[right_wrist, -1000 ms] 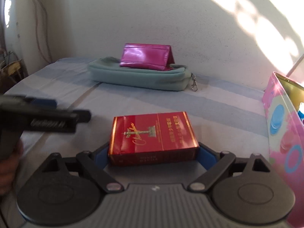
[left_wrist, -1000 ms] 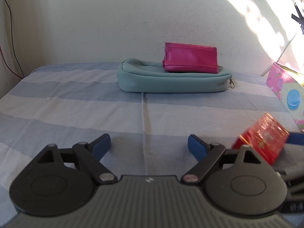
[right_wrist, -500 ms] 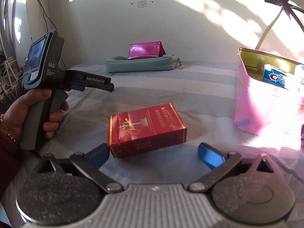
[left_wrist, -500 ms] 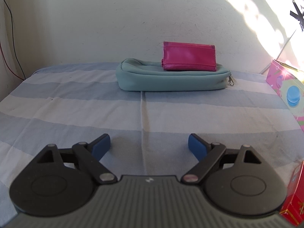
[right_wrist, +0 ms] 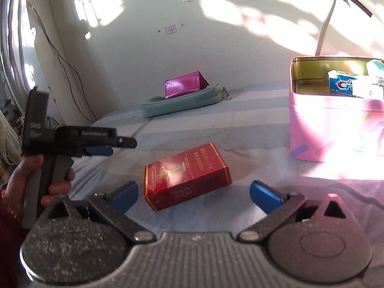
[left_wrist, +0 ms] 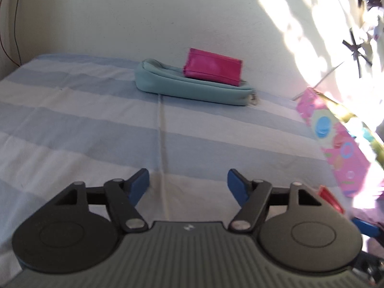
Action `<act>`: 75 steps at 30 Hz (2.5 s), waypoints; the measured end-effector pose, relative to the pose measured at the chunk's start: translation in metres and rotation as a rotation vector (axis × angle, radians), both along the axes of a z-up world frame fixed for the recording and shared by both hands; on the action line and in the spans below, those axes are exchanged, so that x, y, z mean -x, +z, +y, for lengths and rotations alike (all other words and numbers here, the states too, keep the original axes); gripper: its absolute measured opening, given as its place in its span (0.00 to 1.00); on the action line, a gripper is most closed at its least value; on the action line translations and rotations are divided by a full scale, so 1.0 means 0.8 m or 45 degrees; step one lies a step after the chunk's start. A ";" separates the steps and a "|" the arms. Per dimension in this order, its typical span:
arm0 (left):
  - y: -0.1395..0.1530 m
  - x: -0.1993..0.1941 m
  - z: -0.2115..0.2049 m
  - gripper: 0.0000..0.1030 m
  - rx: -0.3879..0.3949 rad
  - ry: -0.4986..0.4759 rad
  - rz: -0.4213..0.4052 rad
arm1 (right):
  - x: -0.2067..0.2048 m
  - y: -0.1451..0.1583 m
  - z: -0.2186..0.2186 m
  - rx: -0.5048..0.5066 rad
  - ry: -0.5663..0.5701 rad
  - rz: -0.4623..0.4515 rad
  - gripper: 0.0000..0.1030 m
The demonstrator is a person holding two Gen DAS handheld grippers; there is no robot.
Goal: Organize objects
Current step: 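Carry the red box toward the pink tin with the right gripper, then lower the red box into the tin and open the right gripper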
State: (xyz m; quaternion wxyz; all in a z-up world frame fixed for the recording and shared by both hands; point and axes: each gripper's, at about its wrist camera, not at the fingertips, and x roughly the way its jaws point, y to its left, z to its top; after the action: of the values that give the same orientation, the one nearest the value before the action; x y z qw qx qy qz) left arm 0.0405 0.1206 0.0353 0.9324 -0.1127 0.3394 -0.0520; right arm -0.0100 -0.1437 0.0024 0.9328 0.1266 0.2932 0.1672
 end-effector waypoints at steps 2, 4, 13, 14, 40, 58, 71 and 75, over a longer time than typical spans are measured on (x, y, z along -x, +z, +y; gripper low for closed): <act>0.009 0.026 -0.006 0.61 0.097 -0.083 0.007 | -0.002 0.002 -0.017 -0.088 -0.043 -0.020 0.91; 0.013 0.044 -0.014 0.60 0.223 -0.192 0.029 | -0.006 0.004 -0.031 -0.132 -0.083 -0.024 0.78; 0.002 0.052 -0.086 0.59 0.374 -0.419 0.096 | -0.037 -0.011 -0.059 -0.220 -0.082 0.092 0.56; -0.001 0.050 -0.090 0.55 0.377 -0.422 0.108 | -0.036 -0.011 -0.059 -0.224 -0.073 0.089 0.56; 0.009 0.021 -0.097 0.40 0.255 -0.353 0.082 | -0.015 -0.002 -0.011 0.033 0.118 -0.003 0.44; 0.063 -0.095 -0.310 0.41 0.175 -0.687 0.018 | -0.031 0.052 -0.187 0.023 -0.390 -0.127 0.48; 0.059 -0.085 -0.328 0.51 -0.060 -0.524 -0.120 | -0.040 0.036 -0.207 0.121 -0.601 -0.250 0.55; 0.067 -0.054 -0.326 0.51 -0.116 -0.532 -0.201 | -0.015 0.042 -0.206 0.064 -0.630 -0.288 0.55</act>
State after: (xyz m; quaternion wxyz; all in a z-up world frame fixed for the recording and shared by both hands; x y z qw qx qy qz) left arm 0.0836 -0.1399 0.0887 0.9291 0.0065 0.2835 -0.2374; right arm 0.0023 -0.3086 0.0359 0.9749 0.1518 0.1513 -0.0599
